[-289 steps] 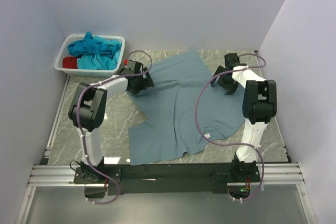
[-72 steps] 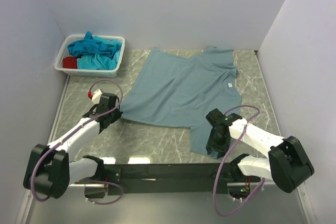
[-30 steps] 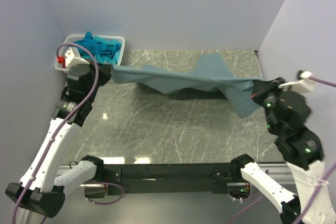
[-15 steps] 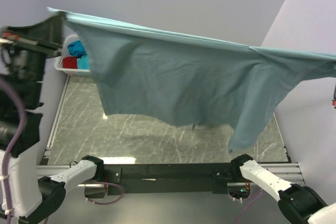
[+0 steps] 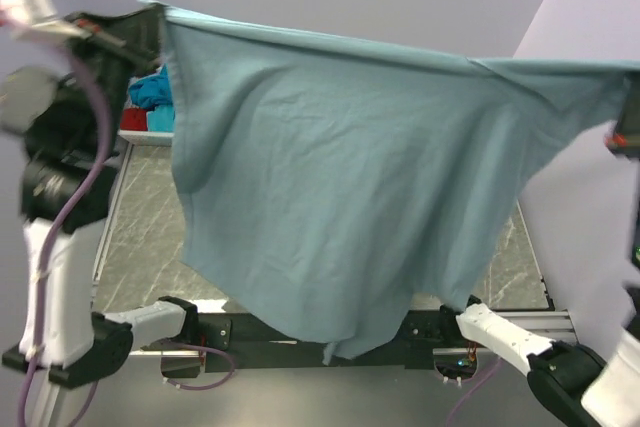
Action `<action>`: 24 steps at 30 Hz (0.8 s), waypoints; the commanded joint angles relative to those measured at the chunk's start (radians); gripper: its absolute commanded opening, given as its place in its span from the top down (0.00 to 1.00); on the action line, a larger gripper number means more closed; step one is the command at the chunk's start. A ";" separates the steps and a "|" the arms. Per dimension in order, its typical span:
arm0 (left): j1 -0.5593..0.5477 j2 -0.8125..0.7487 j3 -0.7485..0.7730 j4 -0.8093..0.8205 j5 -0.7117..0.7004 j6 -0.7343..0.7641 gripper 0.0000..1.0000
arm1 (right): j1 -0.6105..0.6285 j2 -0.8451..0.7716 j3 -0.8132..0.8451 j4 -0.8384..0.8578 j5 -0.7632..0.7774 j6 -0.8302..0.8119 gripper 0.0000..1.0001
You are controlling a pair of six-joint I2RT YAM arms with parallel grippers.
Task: Fold and stack the t-shirts
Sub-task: Flatten the tshirt out
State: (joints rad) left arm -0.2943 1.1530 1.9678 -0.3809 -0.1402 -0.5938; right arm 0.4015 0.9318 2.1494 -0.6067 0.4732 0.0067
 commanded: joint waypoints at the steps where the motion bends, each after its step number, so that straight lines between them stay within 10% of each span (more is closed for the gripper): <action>1: 0.014 0.098 -0.062 0.040 -0.157 0.029 1.00 | -0.004 0.143 -0.071 0.162 0.244 -0.137 1.00; 13: 0.046 0.739 -0.098 0.244 -0.145 -0.089 1.00 | -0.343 0.619 -0.295 0.219 -0.171 0.160 1.00; 24: 0.089 1.252 0.209 0.441 0.030 -0.081 1.00 | -0.374 1.191 0.040 0.234 -0.315 0.185 1.00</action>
State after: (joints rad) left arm -0.2146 2.4073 2.0525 -0.1173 -0.1810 -0.6922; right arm 0.0391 2.1086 2.1059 -0.4568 0.2115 0.1783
